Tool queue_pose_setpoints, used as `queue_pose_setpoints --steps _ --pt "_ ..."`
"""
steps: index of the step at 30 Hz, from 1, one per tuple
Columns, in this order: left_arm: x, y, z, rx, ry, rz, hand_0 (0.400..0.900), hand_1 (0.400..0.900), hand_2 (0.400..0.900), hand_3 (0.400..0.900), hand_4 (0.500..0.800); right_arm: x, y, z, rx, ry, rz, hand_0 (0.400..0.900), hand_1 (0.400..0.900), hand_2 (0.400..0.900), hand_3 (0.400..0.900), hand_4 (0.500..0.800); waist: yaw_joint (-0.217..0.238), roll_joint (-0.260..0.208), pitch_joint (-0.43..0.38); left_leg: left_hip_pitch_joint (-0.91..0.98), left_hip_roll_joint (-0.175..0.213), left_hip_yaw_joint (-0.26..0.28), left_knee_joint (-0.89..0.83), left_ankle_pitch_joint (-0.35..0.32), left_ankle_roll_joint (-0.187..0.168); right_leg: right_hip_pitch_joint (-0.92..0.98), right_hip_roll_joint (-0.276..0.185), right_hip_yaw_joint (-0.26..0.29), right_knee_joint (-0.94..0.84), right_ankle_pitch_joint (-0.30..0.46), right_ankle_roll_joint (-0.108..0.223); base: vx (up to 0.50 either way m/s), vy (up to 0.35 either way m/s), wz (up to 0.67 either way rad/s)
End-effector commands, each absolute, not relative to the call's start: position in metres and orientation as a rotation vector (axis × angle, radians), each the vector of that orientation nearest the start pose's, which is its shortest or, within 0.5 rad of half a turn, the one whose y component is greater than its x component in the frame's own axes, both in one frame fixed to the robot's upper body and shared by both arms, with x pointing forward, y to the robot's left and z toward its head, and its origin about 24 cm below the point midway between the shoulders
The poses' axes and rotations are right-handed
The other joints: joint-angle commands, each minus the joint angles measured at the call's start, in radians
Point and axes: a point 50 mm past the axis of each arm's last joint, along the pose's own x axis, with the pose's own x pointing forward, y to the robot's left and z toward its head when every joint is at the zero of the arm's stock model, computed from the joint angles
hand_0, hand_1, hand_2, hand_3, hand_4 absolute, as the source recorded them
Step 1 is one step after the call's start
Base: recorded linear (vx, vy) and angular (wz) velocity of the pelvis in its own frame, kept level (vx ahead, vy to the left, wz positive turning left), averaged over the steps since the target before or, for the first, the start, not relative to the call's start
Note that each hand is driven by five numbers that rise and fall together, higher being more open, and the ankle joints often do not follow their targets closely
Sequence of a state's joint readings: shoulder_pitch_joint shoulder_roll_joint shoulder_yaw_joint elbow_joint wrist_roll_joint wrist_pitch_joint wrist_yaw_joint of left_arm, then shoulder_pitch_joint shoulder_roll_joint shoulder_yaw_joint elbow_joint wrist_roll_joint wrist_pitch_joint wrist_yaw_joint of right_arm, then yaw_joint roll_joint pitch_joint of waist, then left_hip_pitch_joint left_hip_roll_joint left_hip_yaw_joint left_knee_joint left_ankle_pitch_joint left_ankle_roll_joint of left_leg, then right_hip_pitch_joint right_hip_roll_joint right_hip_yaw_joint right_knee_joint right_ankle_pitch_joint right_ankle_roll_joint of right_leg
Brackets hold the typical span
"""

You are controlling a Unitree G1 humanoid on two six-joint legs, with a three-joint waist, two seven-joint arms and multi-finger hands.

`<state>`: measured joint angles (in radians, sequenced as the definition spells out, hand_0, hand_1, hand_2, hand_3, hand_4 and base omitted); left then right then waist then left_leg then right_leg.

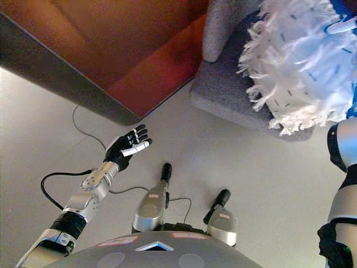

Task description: Pick up the pillow and put it on the sofa.

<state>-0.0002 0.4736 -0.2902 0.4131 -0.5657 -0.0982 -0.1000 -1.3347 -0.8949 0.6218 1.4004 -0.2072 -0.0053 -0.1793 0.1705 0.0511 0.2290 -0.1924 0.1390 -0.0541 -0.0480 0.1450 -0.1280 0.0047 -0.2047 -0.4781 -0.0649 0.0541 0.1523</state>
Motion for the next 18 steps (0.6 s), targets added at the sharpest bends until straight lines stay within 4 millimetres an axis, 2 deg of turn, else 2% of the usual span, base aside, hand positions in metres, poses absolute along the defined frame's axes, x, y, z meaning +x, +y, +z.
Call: queue_pose_setpoints --steps 1,8,18 --pt "0.2412 0.1999 -0.0111 -0.03 0.265 -0.24 0.9 0.9 0.9 0.9 0.8 0.3502 -0.3644 0.3511 -1.272 -0.095 -0.839 0.9 0.9 0.9 0.9 0.8 0.007 -0.038 -0.075 0.023 0.093 0.003 -0.027 0.026 -0.093 -0.031 -0.063 0.033 -0.01 0.094 0.074 0.03 0.002 -0.04" --pt "0.2398 0.1975 -0.0118 -0.018 0.275 -0.254 0.9 0.9 0.9 0.9 0.8 0.3526 -0.3591 0.3552 -1.307 -0.093 -0.847 0.9 0.9 0.9 0.9 0.8 -0.013 -0.045 -0.081 0.041 0.091 0.023 -0.025 0.011 -0.086 -0.028 -0.067 0.057 -0.012 0.094 0.072 0.0 0.006 -0.12" --pt "0.2362 0.1989 -0.0157 -0.013 0.296 -0.265 0.9 0.9 0.9 0.9 0.8 0.3485 -0.3689 0.3475 -1.291 -0.056 -0.862 0.9 0.9 0.9 0.9 0.8 -0.035 -0.045 -0.094 0.073 0.095 0.048 -0.023 -0.003 -0.083 -0.013 -0.068 0.079 -0.013 0.09 0.07 0.0 0.005 -0.09"
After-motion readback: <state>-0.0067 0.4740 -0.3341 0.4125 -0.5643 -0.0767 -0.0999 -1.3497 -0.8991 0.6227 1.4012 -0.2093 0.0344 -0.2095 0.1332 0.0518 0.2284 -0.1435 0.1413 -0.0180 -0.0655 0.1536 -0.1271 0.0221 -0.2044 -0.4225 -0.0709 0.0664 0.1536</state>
